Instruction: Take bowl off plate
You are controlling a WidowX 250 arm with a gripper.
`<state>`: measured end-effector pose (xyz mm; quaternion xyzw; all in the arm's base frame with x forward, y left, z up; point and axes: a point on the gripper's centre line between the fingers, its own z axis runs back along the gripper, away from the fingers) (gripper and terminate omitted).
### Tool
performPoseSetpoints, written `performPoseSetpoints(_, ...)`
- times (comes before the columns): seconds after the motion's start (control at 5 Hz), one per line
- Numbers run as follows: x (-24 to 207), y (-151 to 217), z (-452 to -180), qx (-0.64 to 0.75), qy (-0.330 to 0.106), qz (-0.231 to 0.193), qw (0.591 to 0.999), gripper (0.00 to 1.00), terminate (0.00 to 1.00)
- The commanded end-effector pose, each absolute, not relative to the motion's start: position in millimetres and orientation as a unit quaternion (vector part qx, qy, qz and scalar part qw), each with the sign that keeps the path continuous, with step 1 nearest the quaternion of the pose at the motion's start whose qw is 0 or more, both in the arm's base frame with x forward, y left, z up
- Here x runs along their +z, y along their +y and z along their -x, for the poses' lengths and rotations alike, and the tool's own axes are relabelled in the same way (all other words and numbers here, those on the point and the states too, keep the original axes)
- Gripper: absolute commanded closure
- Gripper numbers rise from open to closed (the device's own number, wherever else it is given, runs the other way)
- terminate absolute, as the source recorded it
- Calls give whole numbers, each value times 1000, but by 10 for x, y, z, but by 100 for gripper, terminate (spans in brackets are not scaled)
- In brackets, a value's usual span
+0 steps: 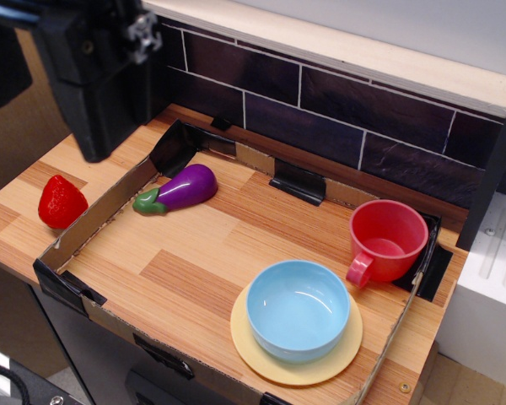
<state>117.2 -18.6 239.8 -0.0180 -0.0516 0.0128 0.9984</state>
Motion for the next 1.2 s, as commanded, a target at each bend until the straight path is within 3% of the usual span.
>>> performPoseSetpoints(0.0,2398,-186,-1172,13,-52,18,998,0,0)
performPoseSetpoints(0.2,2154,-71,-1672,62,-61,11,996,0,0)
performPoseSetpoints(0.6,1465,200,-2637,137,-99,-45,985,0,0)
performPoseSetpoints(1.0,1043,-238,-2997,108,-111,-31,987,0,0)
